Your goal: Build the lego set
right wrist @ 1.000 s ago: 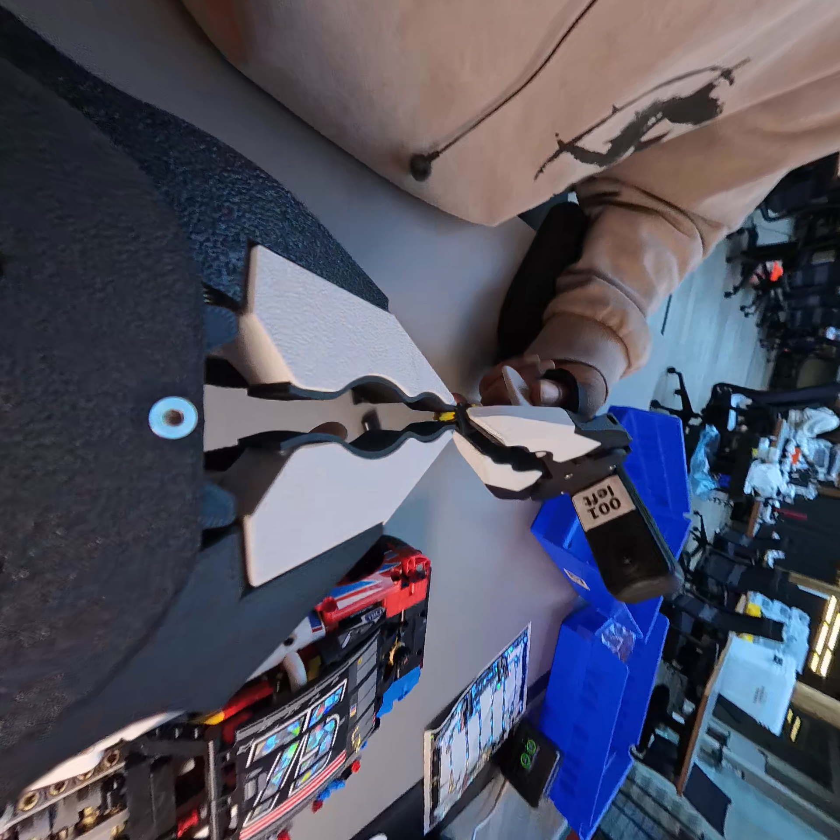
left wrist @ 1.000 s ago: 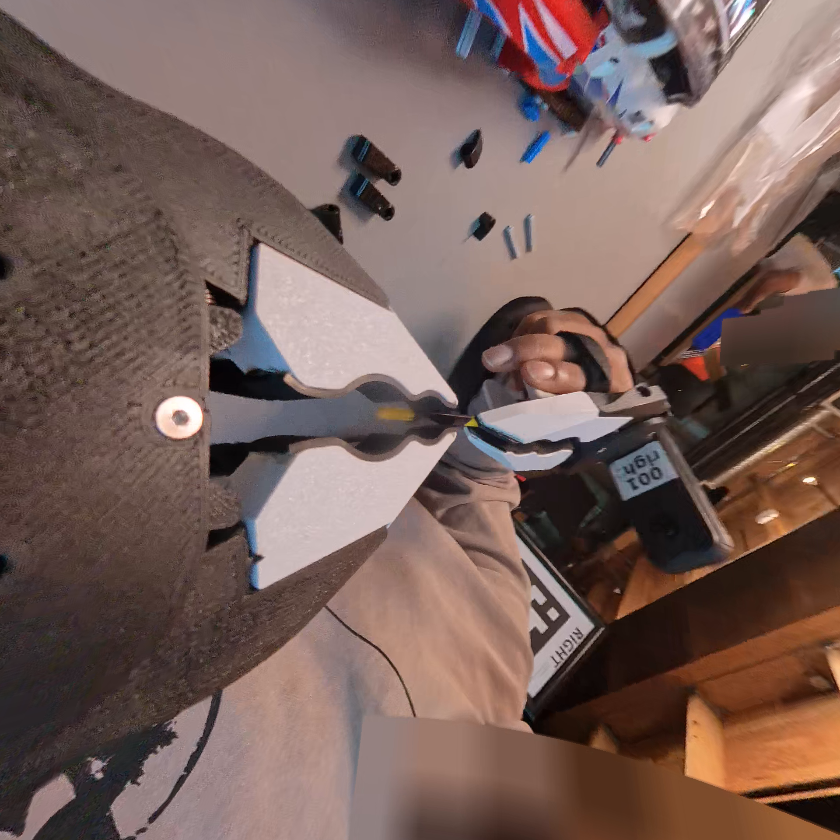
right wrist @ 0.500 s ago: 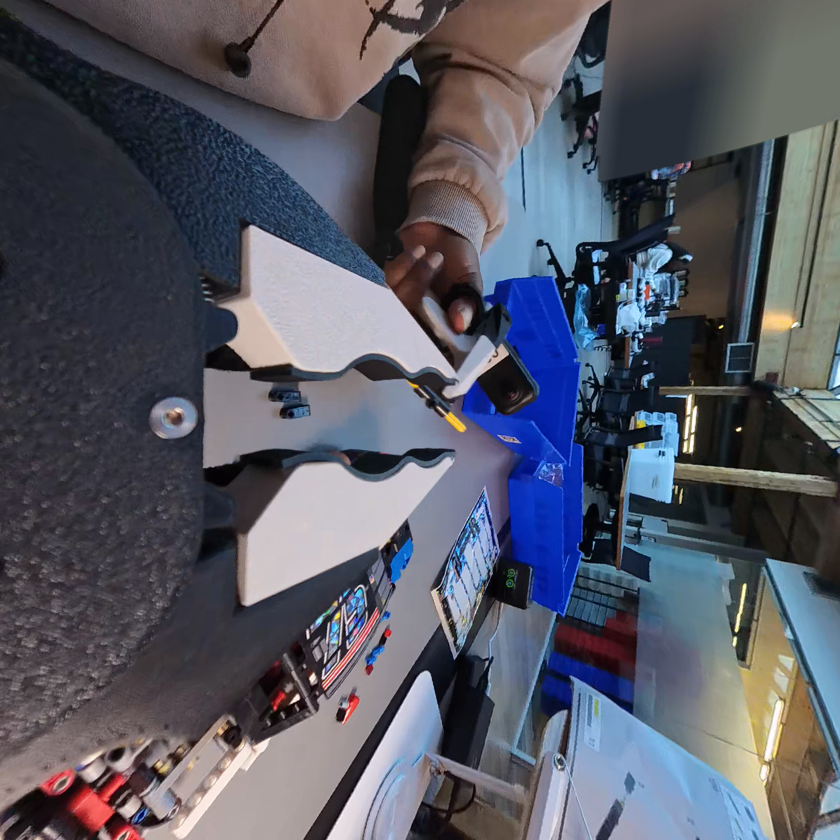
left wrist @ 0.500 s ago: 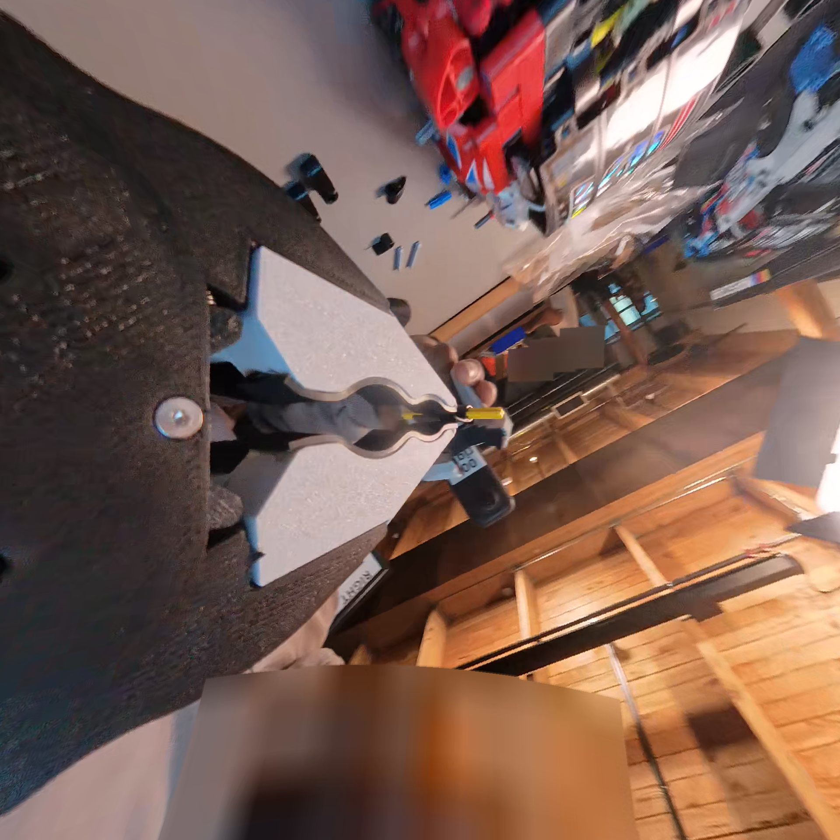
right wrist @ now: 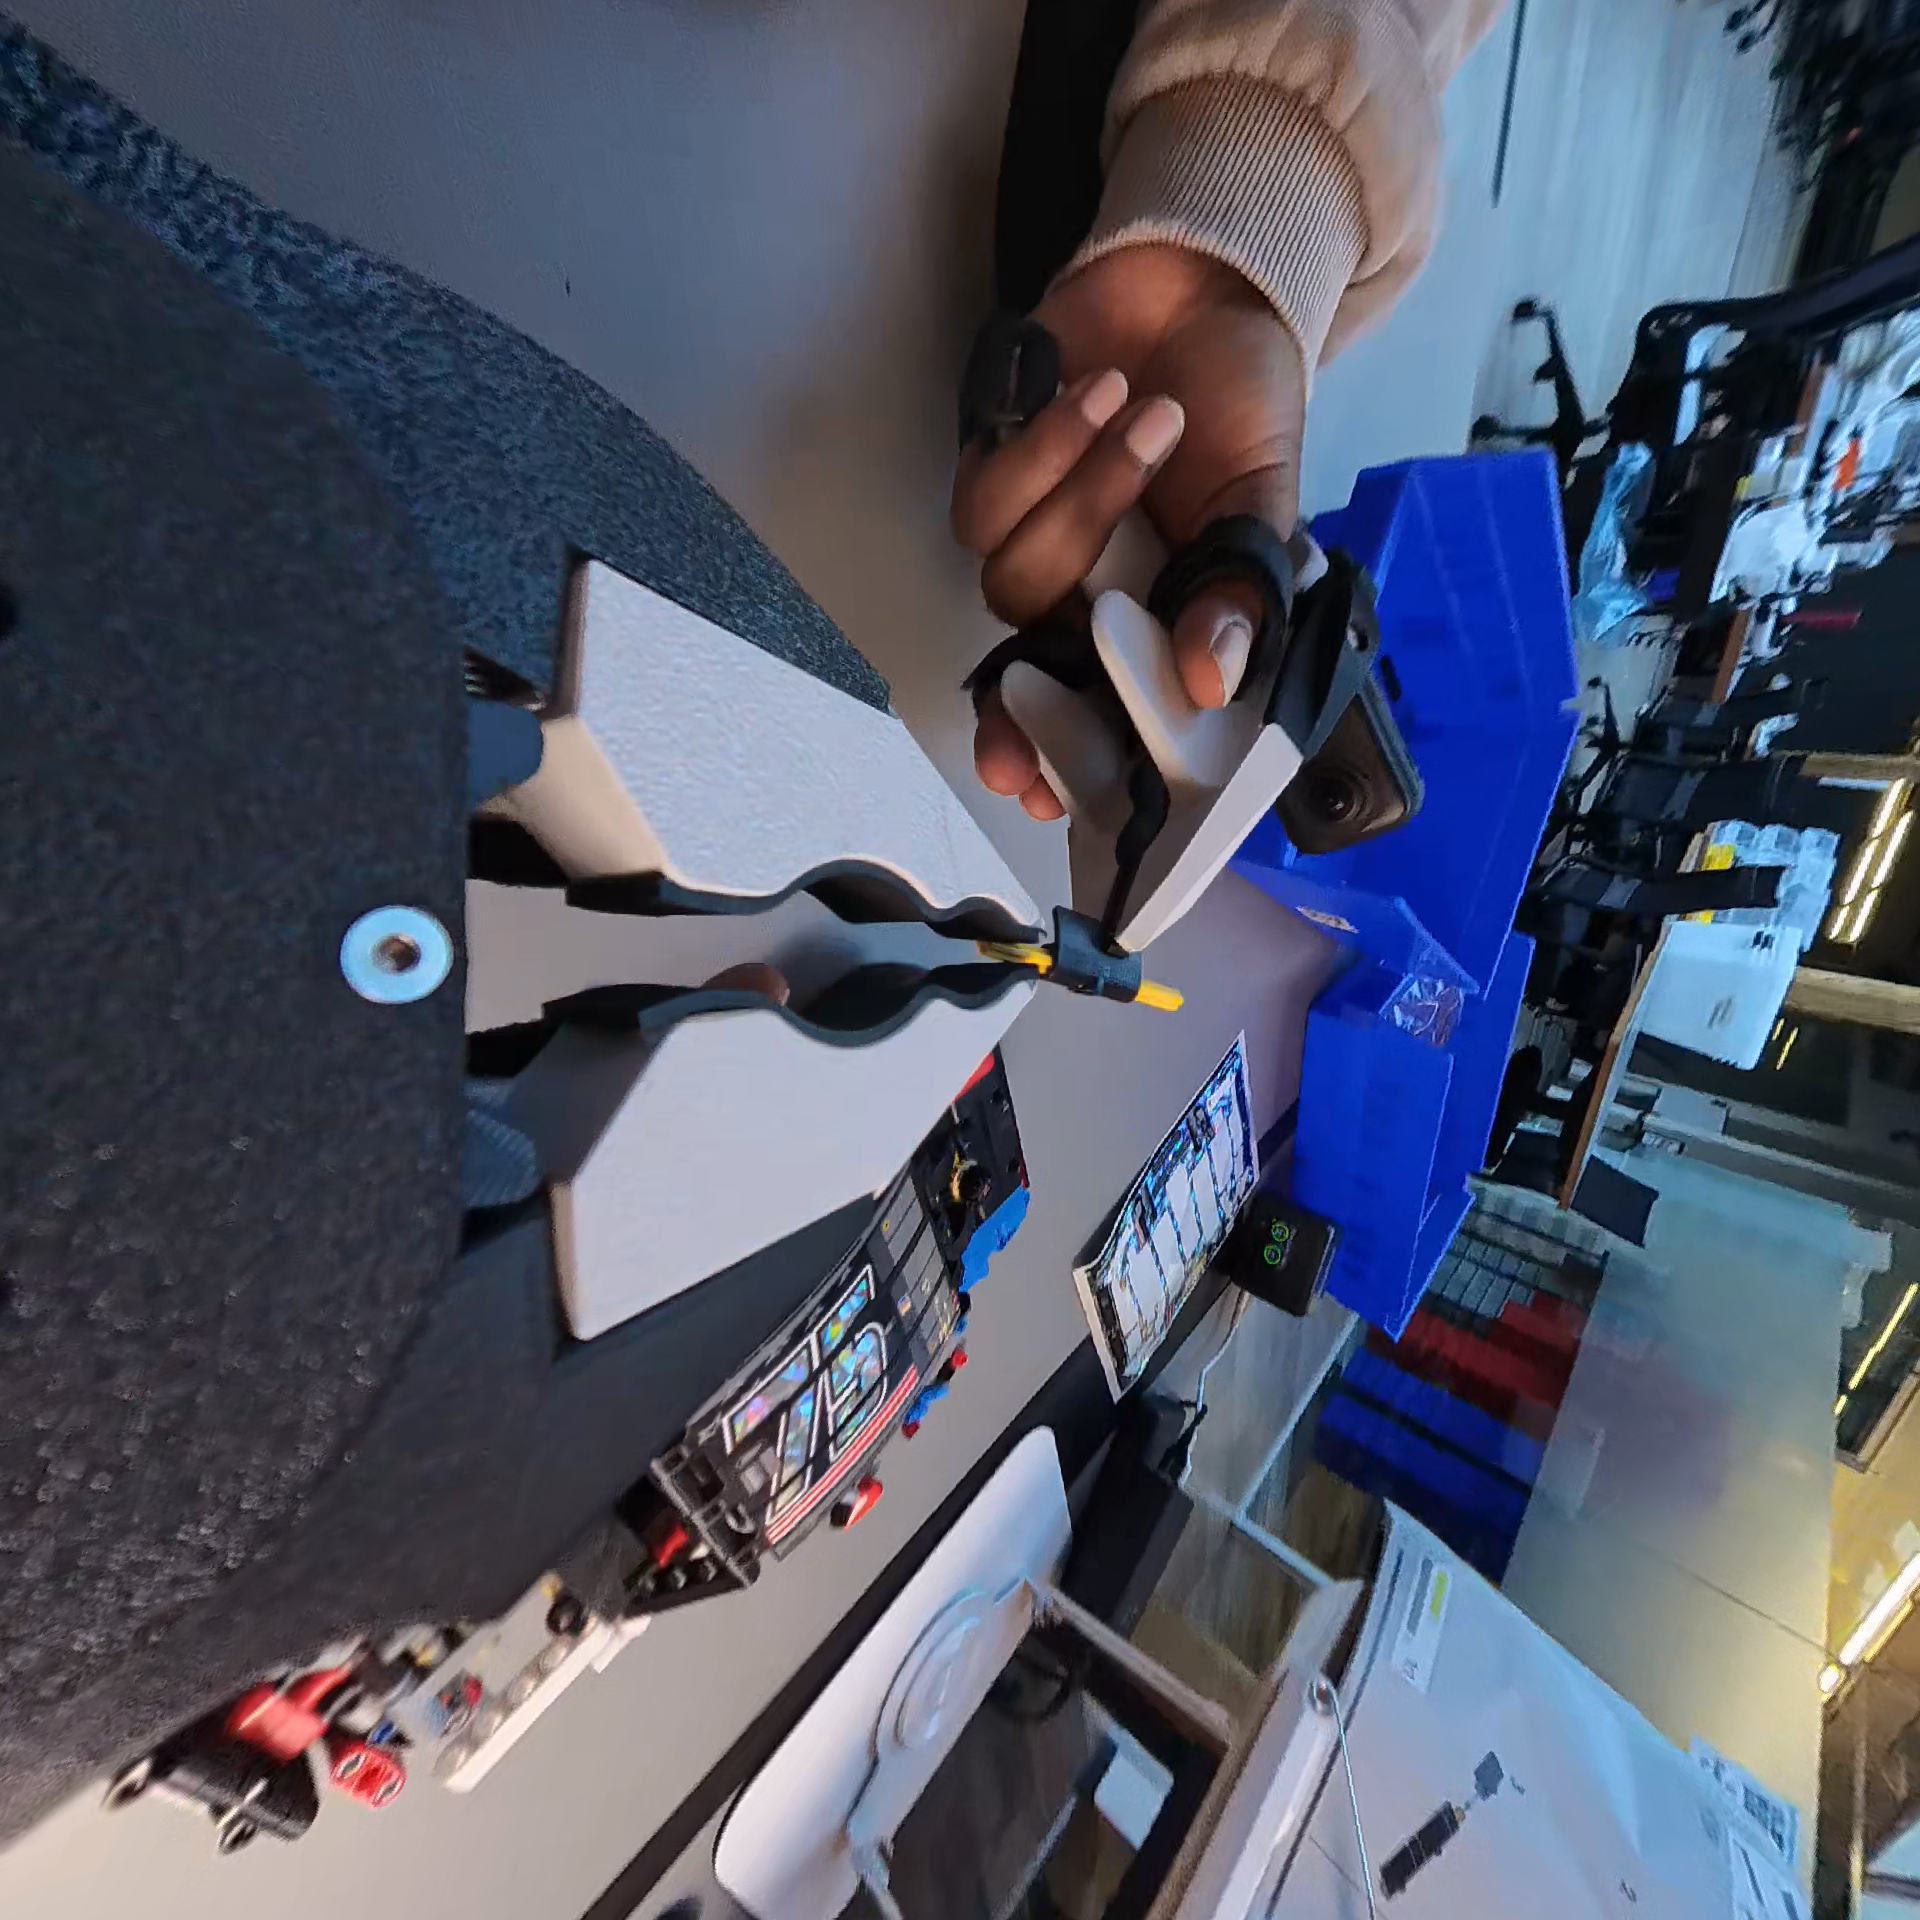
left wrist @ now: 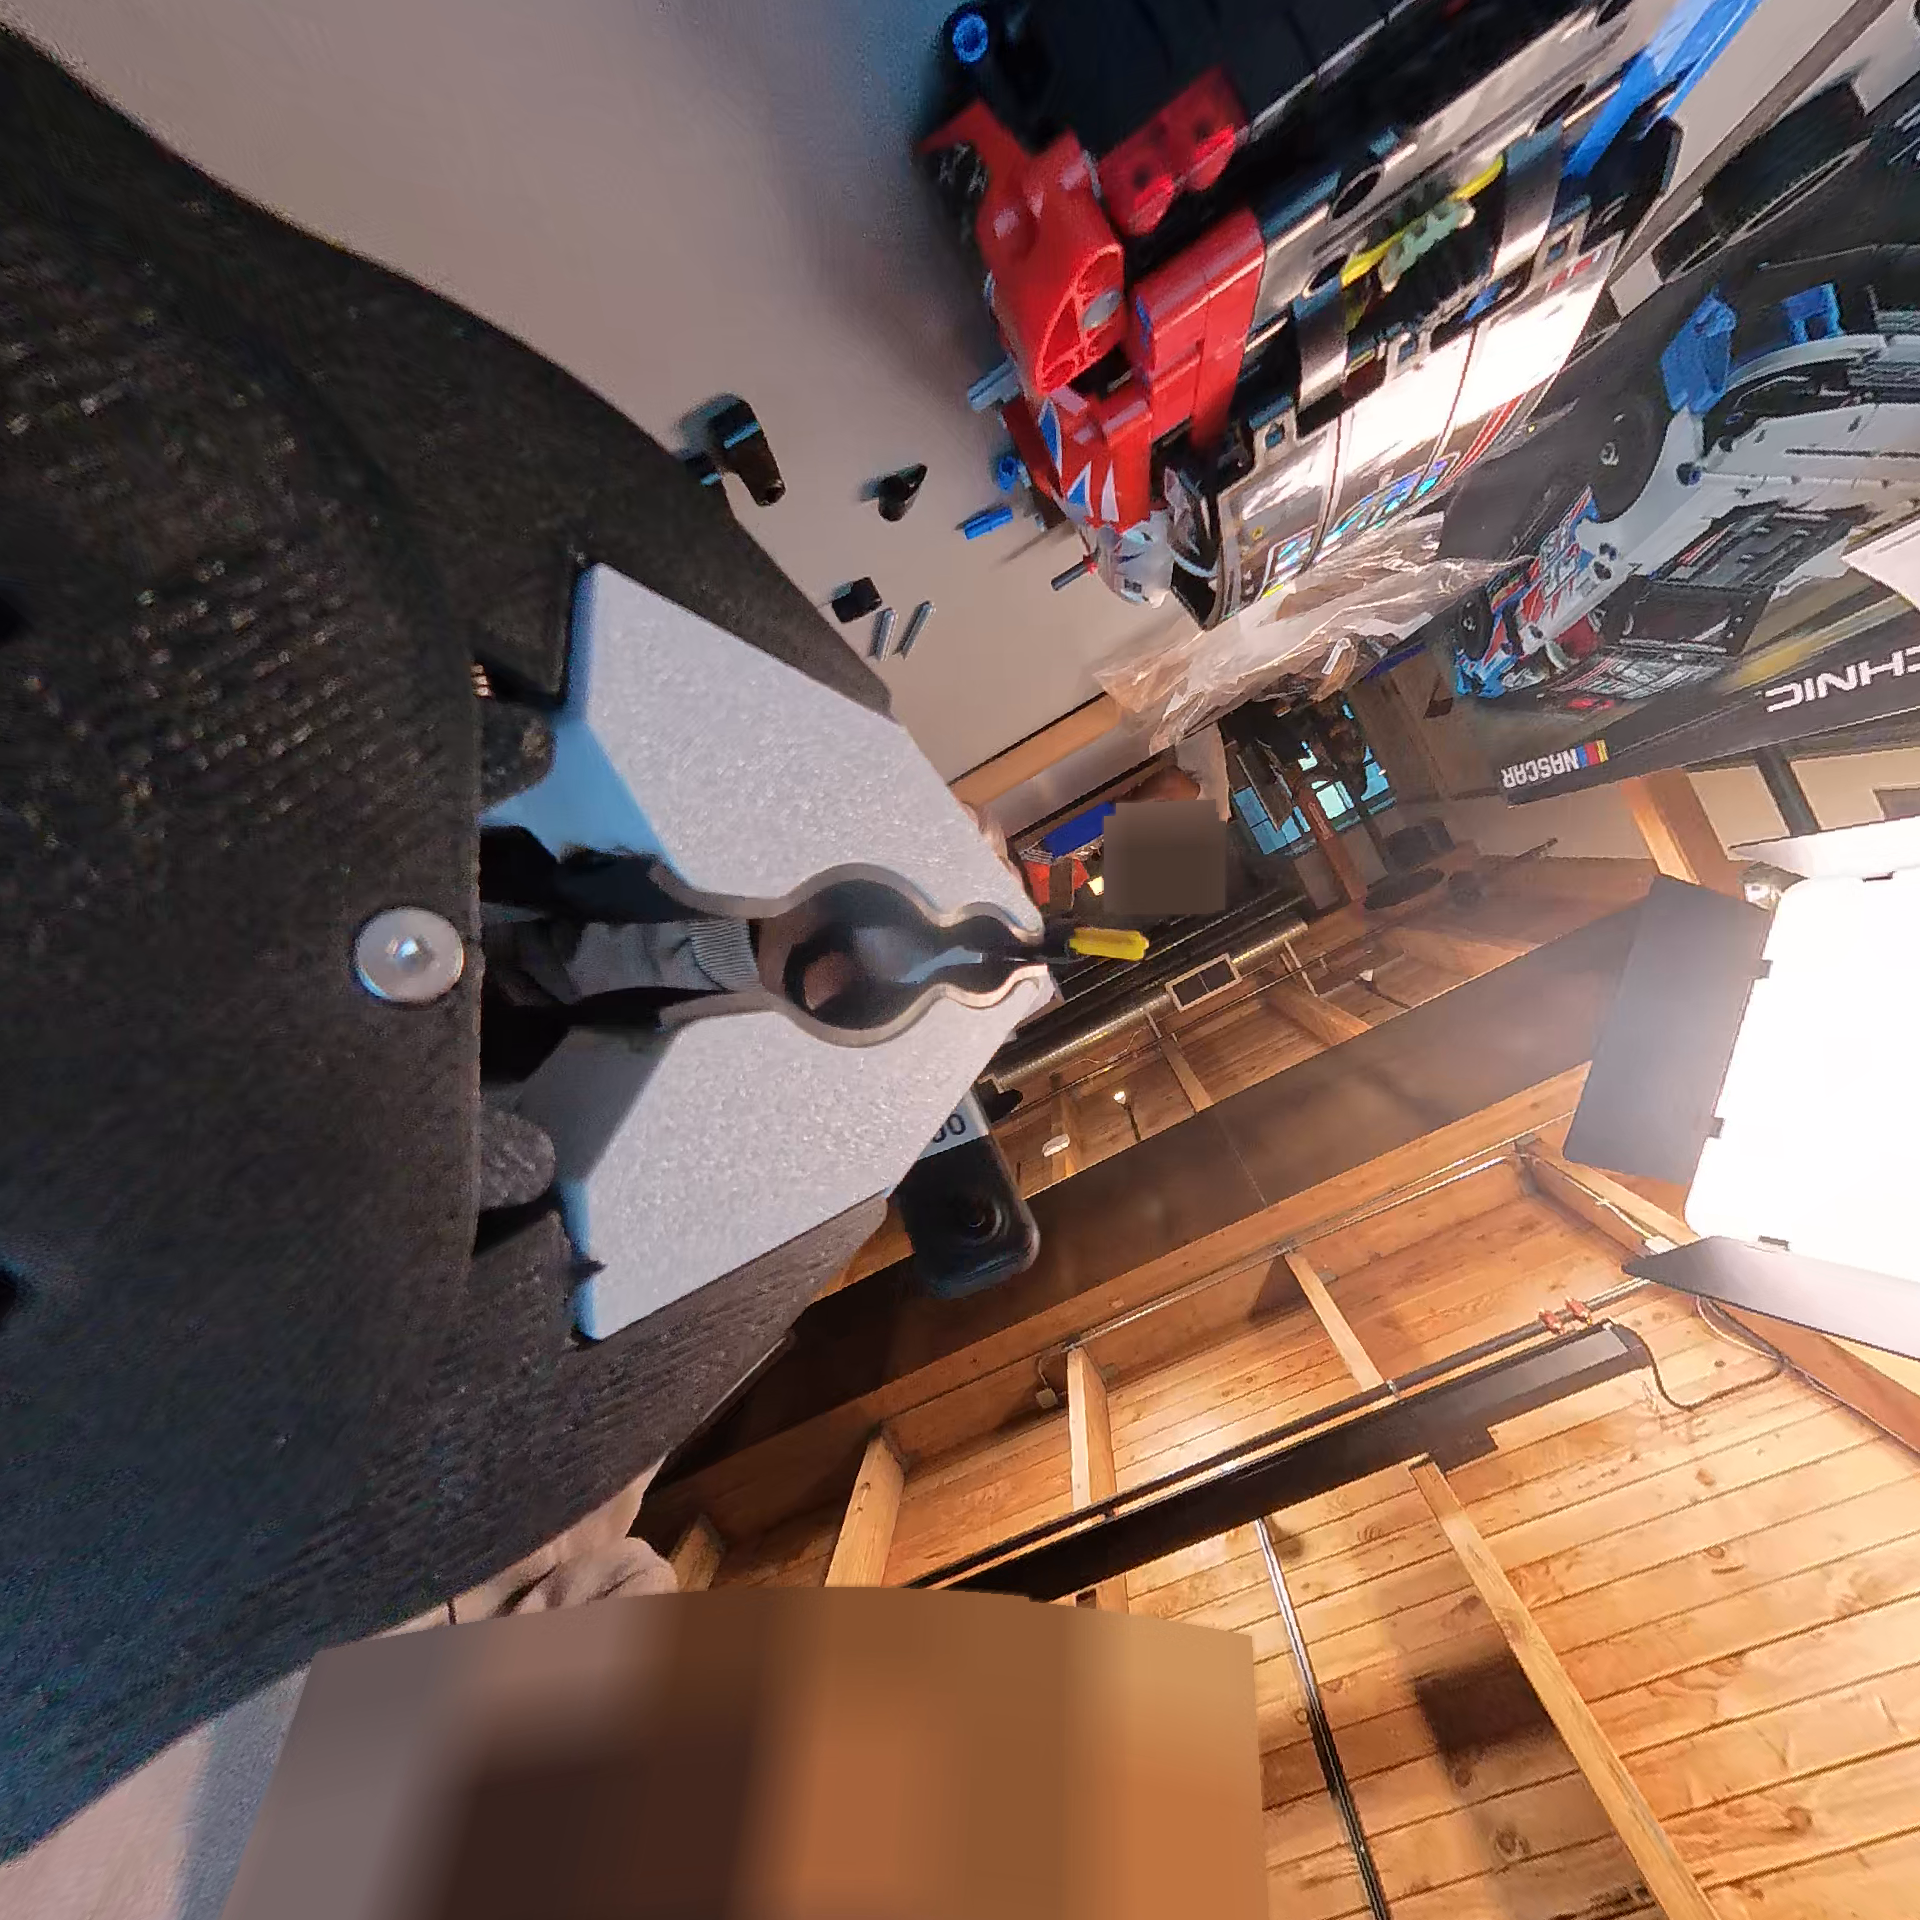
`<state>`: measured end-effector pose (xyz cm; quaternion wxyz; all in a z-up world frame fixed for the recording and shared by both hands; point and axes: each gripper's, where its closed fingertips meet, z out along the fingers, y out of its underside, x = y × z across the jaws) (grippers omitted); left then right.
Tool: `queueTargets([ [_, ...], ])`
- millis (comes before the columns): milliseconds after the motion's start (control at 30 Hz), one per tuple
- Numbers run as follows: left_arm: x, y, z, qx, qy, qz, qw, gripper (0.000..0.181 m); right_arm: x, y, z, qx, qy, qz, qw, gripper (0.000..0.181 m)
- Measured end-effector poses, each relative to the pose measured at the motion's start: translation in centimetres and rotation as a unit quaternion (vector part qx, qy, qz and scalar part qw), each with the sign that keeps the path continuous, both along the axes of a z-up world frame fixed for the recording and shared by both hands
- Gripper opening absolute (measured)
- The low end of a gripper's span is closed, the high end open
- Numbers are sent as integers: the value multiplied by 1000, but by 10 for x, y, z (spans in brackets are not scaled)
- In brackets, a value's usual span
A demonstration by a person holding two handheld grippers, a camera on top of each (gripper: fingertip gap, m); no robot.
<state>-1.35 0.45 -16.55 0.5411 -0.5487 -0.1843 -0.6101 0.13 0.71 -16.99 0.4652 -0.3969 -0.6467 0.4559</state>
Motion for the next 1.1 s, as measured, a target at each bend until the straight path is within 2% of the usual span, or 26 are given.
queueTargets([
  [100,7,-2,3,10,16,-16,1000,0,7,0,7,-61,-2,40,997,1],
  [167,9,-3,6,18,25,-15,999,0,9,-1,8,-60,4,47,997,2],
  [267,4,-3,8,20,15,-7,1000,0,10,-3,6,-17,13,38,999,24],
  [300,5,-3,8,20,12,-9,1000,0,9,-4,5,-5,13,35,999,24],
  [400,8,-4,9,22,14,-14,1000,0,7,-5,5,18,21,26,999,4],
  [533,12,-6,12,30,20,-26,999,0,10,-2,9,13,25,29,999,2],
  [667,19,-7,12,42,88,-37,995,7,15,-1,12,-28,11,55,998,2],
  [767,17,-7,7,49,209,-24,976,15,20,2,16,-45,5,72,996,2],
  [833,12,-7,3,58,319,-6,946,28,24,7,16,-49,-7,76,996,2],
  [867,11,-8,-1,61,386,1,920,33,26,9,13,-50,-23,80,995,2],
  [900,9,-8,-9,62,462,5,885,38,27,10,9,-53,-44,83,994,2],
  [967,5,-7,-30,57,604,14,795,43,28,9,-5,-72,-88,91,989,2],
  [1033,6,-7,-48,62,699,15,712,41,25,4,-17,-105,-123,98,982,2],
  [1067,11,-9,-52,75,718,11,692,37,25,-1,-23,-119,-142,105,977,2],
  [1100,18,-11,-53,88,723,6,686,35,25,-6,-28,-132,-159,113,972,2],
])
